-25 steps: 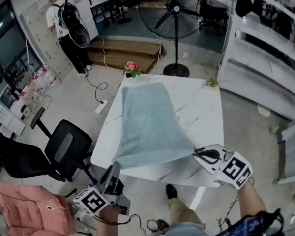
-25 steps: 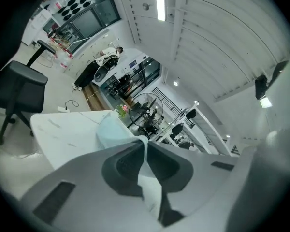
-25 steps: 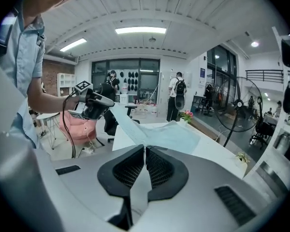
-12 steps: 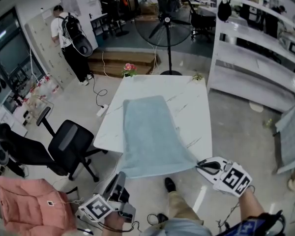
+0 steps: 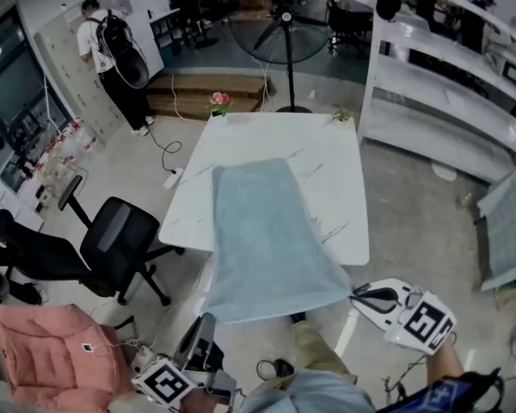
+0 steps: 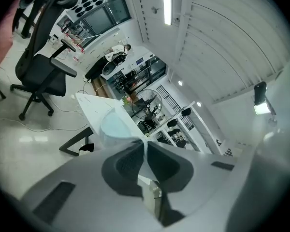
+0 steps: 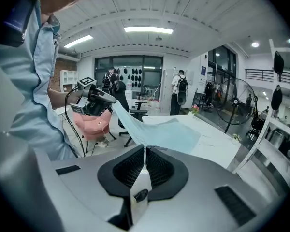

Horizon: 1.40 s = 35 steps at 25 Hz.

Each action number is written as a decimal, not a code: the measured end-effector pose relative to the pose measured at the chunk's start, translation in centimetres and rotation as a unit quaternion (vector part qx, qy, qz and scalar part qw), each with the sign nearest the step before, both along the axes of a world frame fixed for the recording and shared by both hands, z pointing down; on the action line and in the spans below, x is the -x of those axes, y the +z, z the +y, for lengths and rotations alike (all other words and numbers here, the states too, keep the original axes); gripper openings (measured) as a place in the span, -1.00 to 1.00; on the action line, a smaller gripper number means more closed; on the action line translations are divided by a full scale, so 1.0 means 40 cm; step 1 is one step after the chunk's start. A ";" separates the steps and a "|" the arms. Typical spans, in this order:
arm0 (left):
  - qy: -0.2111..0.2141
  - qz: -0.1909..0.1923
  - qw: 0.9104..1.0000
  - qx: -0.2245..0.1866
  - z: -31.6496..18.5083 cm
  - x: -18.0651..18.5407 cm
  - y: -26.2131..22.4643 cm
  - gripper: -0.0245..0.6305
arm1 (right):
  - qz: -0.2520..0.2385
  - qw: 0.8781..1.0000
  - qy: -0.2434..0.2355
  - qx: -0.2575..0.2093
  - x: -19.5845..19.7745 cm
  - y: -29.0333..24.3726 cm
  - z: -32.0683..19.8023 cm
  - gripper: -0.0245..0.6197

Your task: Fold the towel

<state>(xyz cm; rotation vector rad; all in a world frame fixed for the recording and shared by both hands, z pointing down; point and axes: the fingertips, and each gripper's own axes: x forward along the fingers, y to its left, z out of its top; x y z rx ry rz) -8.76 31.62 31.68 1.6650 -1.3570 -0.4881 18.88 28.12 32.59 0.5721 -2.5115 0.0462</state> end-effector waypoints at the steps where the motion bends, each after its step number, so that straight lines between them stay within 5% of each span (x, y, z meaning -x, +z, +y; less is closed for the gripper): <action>1: 0.002 -0.004 1.000 -0.005 -0.007 0.001 -0.012 -0.84 | -0.003 1.000 0.002 -0.002 0.003 -0.009 -0.005 -0.83; 20: 0.015 -0.091 0.993 -0.075 -0.360 0.043 -0.187 -0.84 | -0.052 0.998 0.022 -0.034 0.062 -0.168 -0.373 -0.83; 35: -0.027 -0.103 0.994 -0.018 -0.769 0.118 -0.096 -0.84 | -0.040 0.998 0.051 -0.023 0.145 -0.100 -0.819 -0.83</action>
